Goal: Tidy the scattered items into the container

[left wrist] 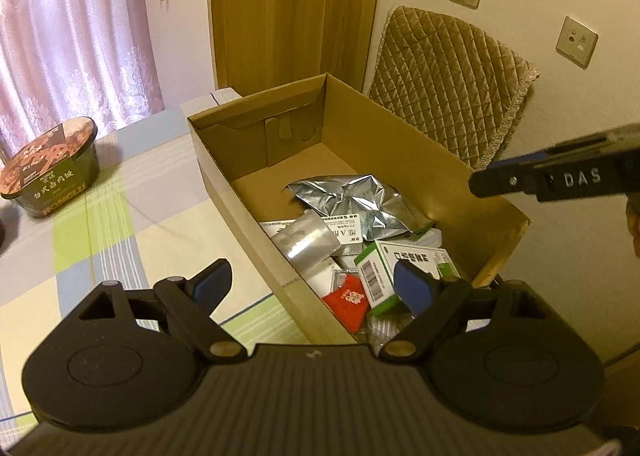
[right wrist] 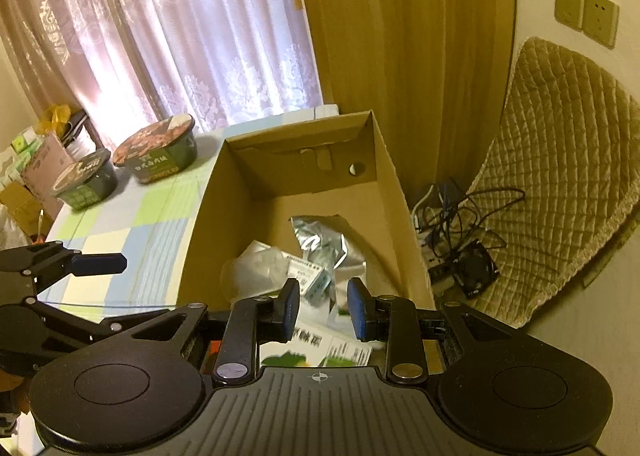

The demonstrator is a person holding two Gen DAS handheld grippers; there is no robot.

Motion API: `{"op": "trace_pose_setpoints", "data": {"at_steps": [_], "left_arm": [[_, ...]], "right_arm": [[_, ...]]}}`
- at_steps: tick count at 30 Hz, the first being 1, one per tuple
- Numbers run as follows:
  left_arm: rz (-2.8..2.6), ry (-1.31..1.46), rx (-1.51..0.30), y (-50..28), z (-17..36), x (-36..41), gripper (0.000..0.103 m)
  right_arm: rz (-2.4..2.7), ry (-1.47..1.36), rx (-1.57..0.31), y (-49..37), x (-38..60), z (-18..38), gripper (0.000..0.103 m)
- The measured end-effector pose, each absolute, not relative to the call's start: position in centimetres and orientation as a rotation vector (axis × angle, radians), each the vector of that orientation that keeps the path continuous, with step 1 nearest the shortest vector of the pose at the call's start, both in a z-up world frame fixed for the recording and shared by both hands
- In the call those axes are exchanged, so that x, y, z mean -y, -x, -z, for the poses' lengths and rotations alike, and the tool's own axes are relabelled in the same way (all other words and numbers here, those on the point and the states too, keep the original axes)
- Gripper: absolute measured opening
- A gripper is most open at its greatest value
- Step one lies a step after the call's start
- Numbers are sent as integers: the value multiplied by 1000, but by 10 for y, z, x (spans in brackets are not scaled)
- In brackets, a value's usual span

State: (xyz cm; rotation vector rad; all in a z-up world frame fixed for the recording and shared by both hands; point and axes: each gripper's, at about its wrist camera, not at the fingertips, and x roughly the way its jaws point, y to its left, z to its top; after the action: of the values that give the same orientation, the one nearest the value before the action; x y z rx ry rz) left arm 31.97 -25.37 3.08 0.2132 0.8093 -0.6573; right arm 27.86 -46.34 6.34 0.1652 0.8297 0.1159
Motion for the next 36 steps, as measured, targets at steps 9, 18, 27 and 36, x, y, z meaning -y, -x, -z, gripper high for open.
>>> {"op": "trace_pose_setpoints", "data": {"at_steps": [9, 18, 27, 36], "left_arm": [[652, -178, -806, -283, -53, 238, 87], [606, -113, -808, -218, -74, 218, 102], [515, -41, -836, -155, -83, 196, 102], [456, -16, -782, -104, -109, 192, 102]], "right_arm": [[-100, -211, -805, -226, 453, -79, 33], [-52, -226, -734, -145, 435, -94, 103], [-10, -256, -703, -82, 425, -113, 103], [-5, -238, -724, -48, 410, -123, 103]]}}
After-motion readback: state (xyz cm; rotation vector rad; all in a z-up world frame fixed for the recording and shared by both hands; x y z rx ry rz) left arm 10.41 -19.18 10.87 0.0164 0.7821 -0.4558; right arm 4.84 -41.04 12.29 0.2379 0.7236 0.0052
